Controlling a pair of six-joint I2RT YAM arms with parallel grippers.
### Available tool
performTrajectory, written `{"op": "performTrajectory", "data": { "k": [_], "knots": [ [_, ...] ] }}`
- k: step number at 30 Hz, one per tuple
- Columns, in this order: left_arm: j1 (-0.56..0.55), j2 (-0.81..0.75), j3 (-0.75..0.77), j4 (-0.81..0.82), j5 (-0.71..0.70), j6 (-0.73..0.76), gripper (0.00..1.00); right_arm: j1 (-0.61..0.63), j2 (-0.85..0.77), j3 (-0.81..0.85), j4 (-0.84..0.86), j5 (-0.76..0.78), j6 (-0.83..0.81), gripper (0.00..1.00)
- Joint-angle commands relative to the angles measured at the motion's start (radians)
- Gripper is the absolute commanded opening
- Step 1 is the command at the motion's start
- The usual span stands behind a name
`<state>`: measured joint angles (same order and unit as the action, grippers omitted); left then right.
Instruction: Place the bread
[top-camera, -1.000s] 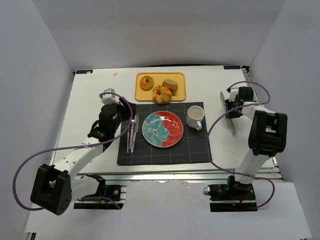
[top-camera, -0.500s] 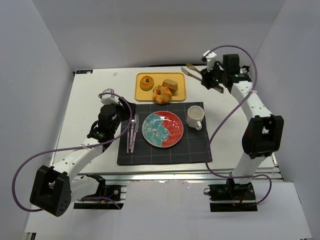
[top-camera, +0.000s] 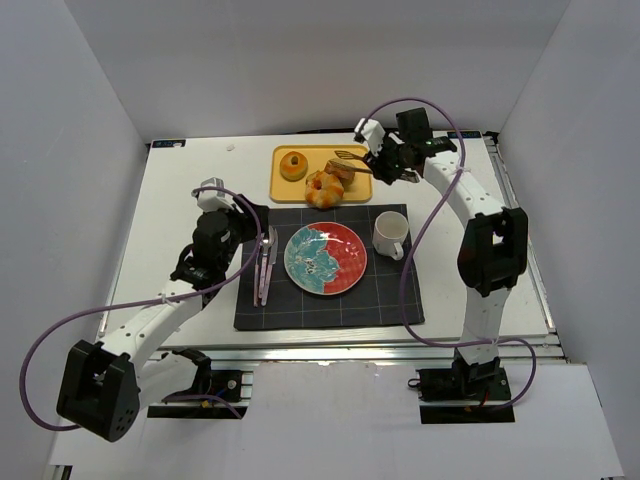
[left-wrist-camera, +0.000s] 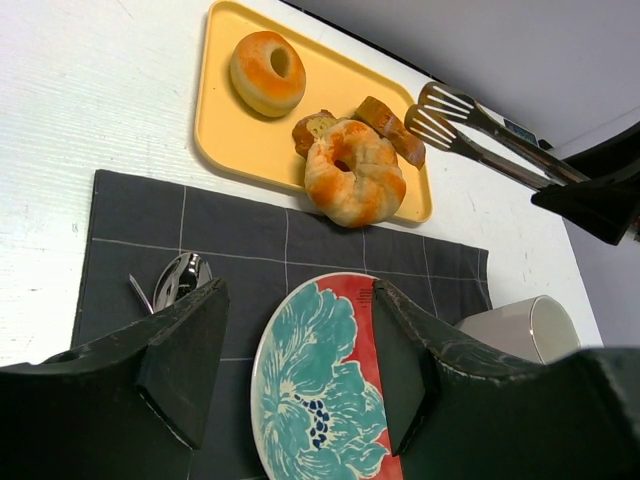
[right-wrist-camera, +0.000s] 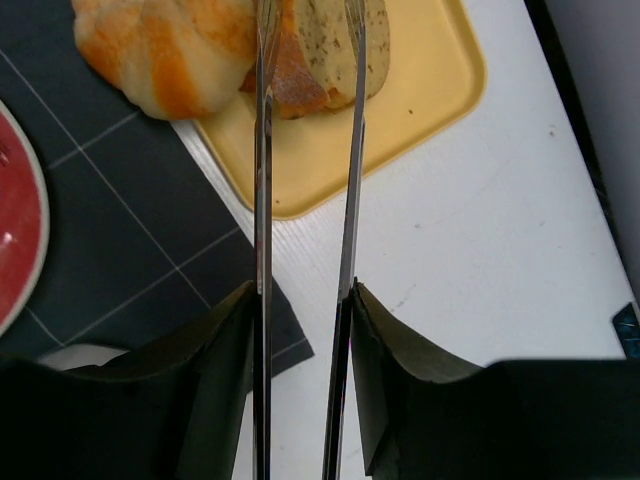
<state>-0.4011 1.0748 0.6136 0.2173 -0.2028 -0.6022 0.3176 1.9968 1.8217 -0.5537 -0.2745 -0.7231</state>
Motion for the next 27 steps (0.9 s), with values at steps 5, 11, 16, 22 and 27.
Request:
{"op": "performTrajectory", "data": {
  "k": [5,11,16,22,27],
  "knots": [
    [0.002,-0.015,-0.015,0.007,-0.011,0.005,0.69,-0.003,-0.115,-0.07,0.001,0.038,-0.177,0.46],
    [0.004,0.016,0.005,0.008,0.0,0.01,0.69,0.0,-0.098,-0.061,-0.023,0.04,-0.191,0.47],
    [0.004,0.011,-0.002,0.008,-0.003,0.009,0.69,0.001,-0.087,-0.09,0.018,0.063,-0.194,0.49],
    [0.004,0.01,0.0,0.01,-0.003,0.004,0.69,0.005,-0.055,-0.068,0.02,0.074,-0.196,0.51],
    [0.004,0.01,0.005,0.002,-0.003,0.009,0.69,0.009,-0.044,-0.075,0.041,0.086,-0.2,0.51]
  ]
}}
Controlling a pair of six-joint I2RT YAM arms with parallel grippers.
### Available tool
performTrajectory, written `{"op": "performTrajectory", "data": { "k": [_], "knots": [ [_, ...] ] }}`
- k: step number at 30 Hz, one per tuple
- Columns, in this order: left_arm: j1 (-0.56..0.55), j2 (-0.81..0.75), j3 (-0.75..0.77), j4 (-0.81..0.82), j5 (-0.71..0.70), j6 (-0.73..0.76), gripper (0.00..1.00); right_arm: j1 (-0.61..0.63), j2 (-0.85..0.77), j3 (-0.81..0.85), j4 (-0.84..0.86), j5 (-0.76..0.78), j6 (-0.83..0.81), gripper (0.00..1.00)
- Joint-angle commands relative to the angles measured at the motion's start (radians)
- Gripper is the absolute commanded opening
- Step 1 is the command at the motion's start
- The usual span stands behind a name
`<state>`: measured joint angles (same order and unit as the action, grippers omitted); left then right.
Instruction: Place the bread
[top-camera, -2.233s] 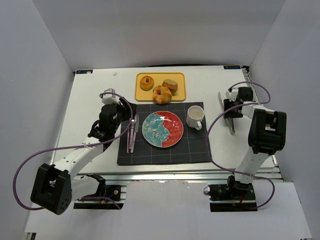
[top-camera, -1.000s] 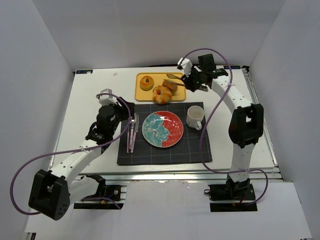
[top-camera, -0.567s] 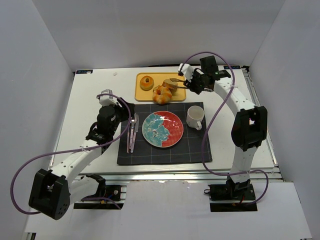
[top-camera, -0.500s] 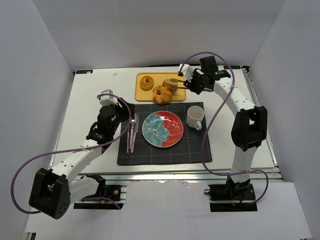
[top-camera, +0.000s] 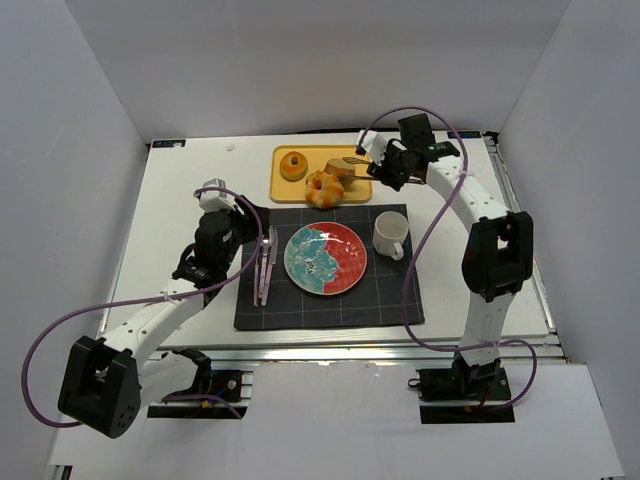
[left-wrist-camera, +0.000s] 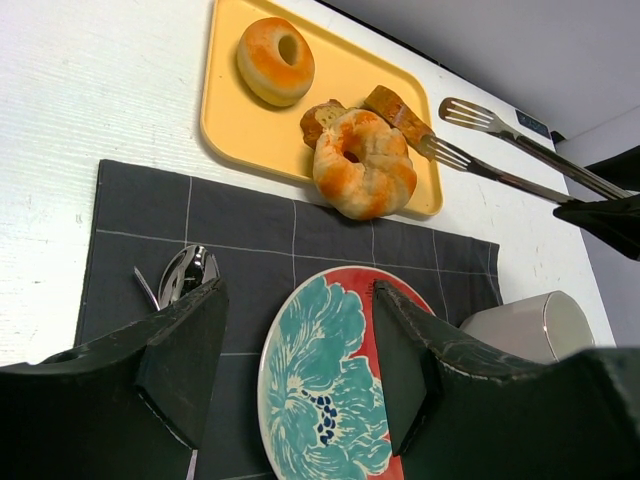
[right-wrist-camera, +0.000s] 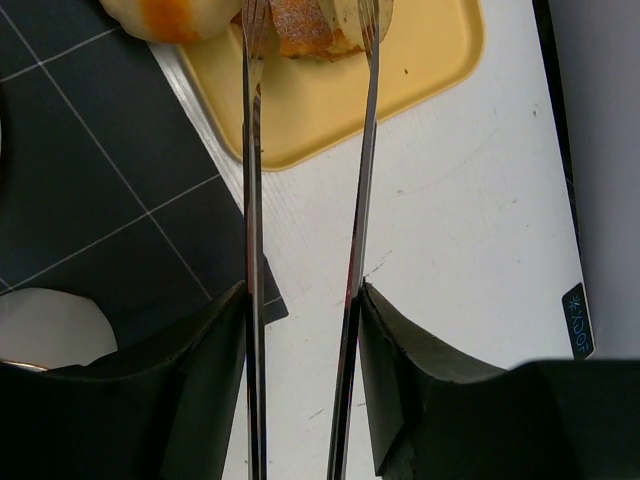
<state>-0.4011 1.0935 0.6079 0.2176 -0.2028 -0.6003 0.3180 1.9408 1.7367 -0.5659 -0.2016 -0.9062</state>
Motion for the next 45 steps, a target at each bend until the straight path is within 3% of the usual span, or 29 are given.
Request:
{"op": "performTrajectory", "data": {
  "k": [1,15,18,19,21,23,31,36,38,45],
  "knots": [
    [0.004,-0.009,0.009,0.003,-0.004,0.007,0.69,0.009,0.015,0.012,0.052,0.013,-0.019,0.51],
    [0.004,-0.014,0.018,0.002,0.0,0.005,0.7,0.012,0.063,0.032,0.046,0.016,-0.017,0.44],
    [0.004,-0.015,0.02,0.0,-0.001,0.005,0.7,0.012,0.066,0.034,0.046,0.011,-0.011,0.36],
    [0.004,-0.015,0.02,0.0,0.0,0.005,0.7,0.012,0.064,0.037,0.046,0.008,-0.008,0.25],
    [0.004,-0.015,0.023,-0.001,0.0,0.005,0.7,0.01,0.053,0.038,0.047,0.005,0.0,0.13],
    [0.004,-0.018,0.023,-0.001,-0.001,0.007,0.7,0.009,0.018,0.026,0.064,0.004,0.006,0.07],
    [0.004,-0.041,0.018,-0.006,-0.009,0.01,0.7,0.004,-0.18,-0.078,0.115,-0.064,0.041,0.04],
    [0.004,-0.047,0.023,-0.015,-0.02,0.016,0.7,0.01,-0.342,-0.216,0.025,-0.212,-0.061,0.04],
    [0.004,-0.05,0.026,-0.021,-0.024,0.019,0.71,0.05,-0.423,-0.347,-0.057,-0.268,-0.153,0.05],
    [0.005,-0.052,0.029,-0.026,-0.029,0.023,0.71,0.157,-0.595,-0.548,-0.068,-0.211,-0.206,0.07]
  ]
}}
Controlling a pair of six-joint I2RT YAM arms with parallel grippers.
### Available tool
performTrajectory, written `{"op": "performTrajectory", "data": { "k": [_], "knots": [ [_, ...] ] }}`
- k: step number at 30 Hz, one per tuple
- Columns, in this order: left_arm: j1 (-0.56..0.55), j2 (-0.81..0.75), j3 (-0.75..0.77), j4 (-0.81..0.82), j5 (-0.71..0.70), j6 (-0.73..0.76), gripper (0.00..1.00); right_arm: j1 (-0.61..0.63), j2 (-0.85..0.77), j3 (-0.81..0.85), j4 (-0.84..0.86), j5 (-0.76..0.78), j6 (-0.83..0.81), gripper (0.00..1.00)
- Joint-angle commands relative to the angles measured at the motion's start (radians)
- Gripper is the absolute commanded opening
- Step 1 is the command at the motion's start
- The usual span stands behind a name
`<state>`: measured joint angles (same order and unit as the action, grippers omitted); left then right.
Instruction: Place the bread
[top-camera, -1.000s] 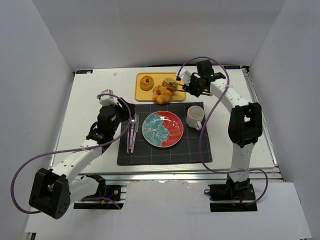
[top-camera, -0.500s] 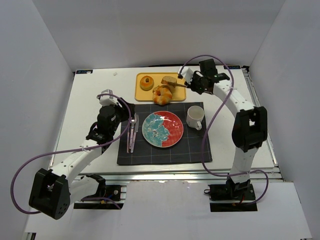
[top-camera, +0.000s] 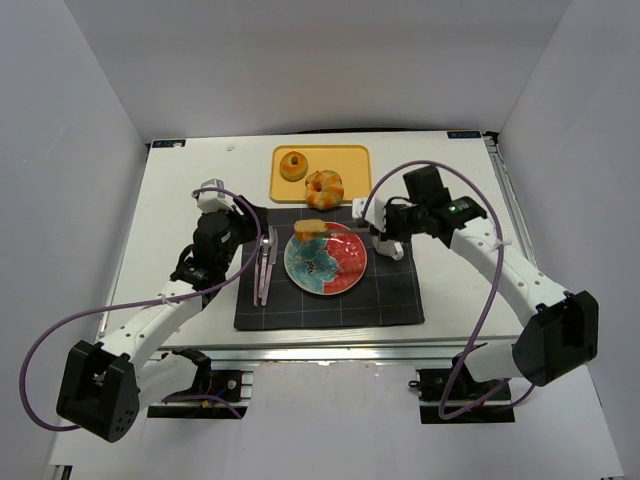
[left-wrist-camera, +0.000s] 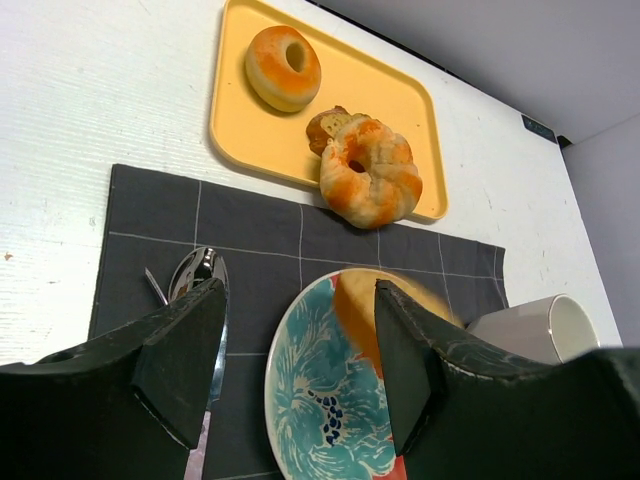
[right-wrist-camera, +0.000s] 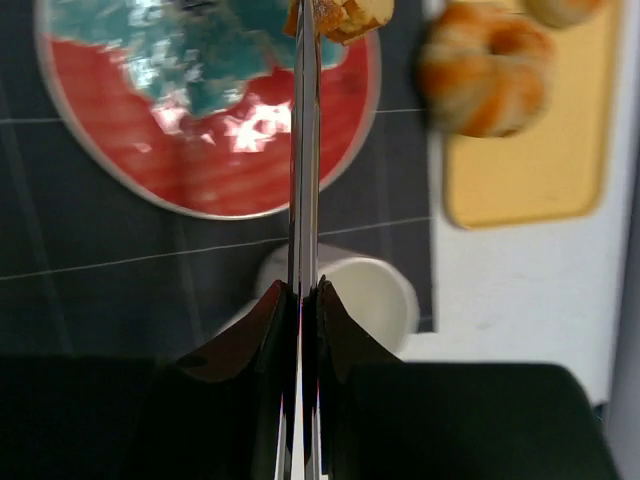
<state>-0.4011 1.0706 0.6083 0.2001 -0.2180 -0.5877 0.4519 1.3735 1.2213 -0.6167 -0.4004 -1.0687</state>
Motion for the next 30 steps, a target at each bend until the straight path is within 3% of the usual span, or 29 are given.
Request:
{"op": "performTrajectory", "data": {
  "k": [1,7,13,30],
  "knots": [
    [0.005,-0.028,0.027,-0.007,-0.012,0.011,0.71,0.039,-0.03,-0.037,-0.02,-0.006,-0.034,0.08],
    [0.005,-0.026,0.028,-0.008,-0.009,0.011,0.71,0.074,-0.004,-0.059,-0.014,0.064,0.013,0.16],
    [0.007,-0.035,0.018,-0.01,-0.014,0.006,0.71,0.088,0.012,-0.054,-0.038,0.061,0.013,0.41],
    [0.007,-0.026,0.028,-0.002,-0.011,0.012,0.71,0.088,-0.034,-0.023,-0.138,-0.04,-0.06,0.51]
  ]
}}
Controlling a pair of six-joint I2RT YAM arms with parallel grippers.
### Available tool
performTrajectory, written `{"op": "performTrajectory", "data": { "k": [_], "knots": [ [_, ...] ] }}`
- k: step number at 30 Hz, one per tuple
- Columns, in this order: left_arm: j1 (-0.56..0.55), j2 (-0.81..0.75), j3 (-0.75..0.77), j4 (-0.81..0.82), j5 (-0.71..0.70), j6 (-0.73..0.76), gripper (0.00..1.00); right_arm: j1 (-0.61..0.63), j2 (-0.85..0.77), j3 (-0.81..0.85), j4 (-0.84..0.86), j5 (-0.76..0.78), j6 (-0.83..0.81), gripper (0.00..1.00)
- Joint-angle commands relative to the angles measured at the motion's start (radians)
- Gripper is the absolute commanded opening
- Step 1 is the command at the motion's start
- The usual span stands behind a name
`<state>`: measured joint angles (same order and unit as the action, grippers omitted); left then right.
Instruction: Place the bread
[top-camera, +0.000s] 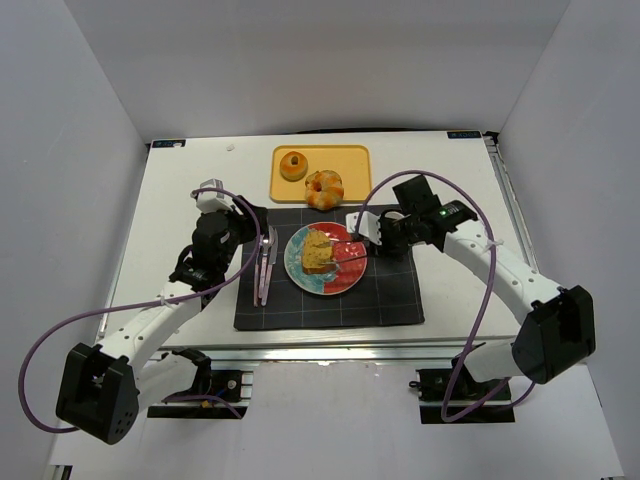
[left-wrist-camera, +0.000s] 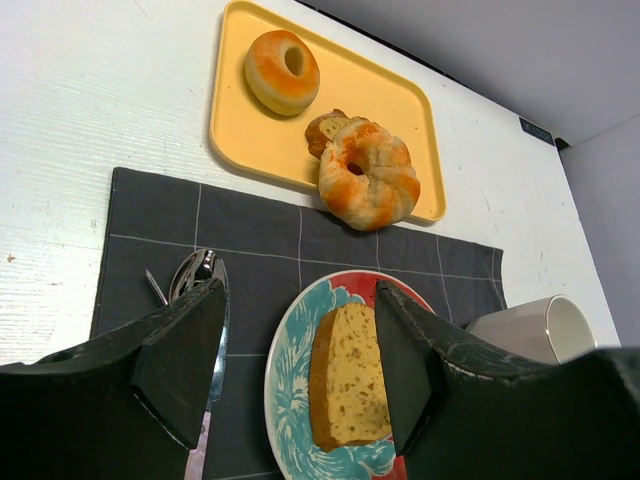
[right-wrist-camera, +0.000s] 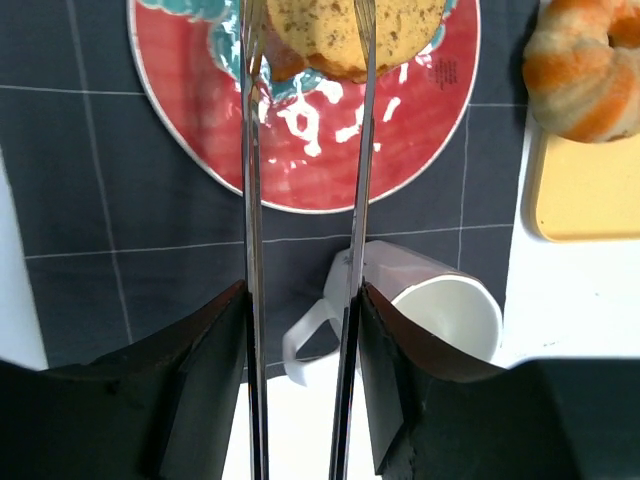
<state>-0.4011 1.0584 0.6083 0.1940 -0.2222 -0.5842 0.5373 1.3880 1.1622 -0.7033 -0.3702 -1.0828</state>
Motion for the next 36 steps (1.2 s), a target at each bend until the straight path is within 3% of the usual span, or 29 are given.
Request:
{"op": "performTrajectory", "data": {
  "k": [1,4,7,8,14,36],
  "knots": [
    [0.007,-0.014,0.03,0.002,-0.005,0.009,0.71,0.004,-0.059,0.04,-0.062,-0.091,-0.055,0.51],
    [0.007,-0.015,0.027,0.004,-0.003,0.006,0.71,0.004,-0.072,0.05,-0.032,-0.096,-0.02,0.51],
    [0.007,-0.012,0.027,0.012,-0.003,0.004,0.71,-0.016,-0.006,0.103,0.134,0.016,0.202,0.48],
    [0.007,-0.008,0.04,0.007,0.0,0.009,0.71,-0.086,0.131,0.264,0.174,0.027,0.432,0.43],
    [0.01,-0.015,0.027,0.025,0.006,0.001,0.71,-0.169,0.379,0.516,0.189,0.068,0.829,0.42],
    [0.008,-0.006,0.015,0.048,0.011,-0.011,0.71,-0.18,0.572,0.6,0.173,0.077,0.946,0.53]
  ]
}}
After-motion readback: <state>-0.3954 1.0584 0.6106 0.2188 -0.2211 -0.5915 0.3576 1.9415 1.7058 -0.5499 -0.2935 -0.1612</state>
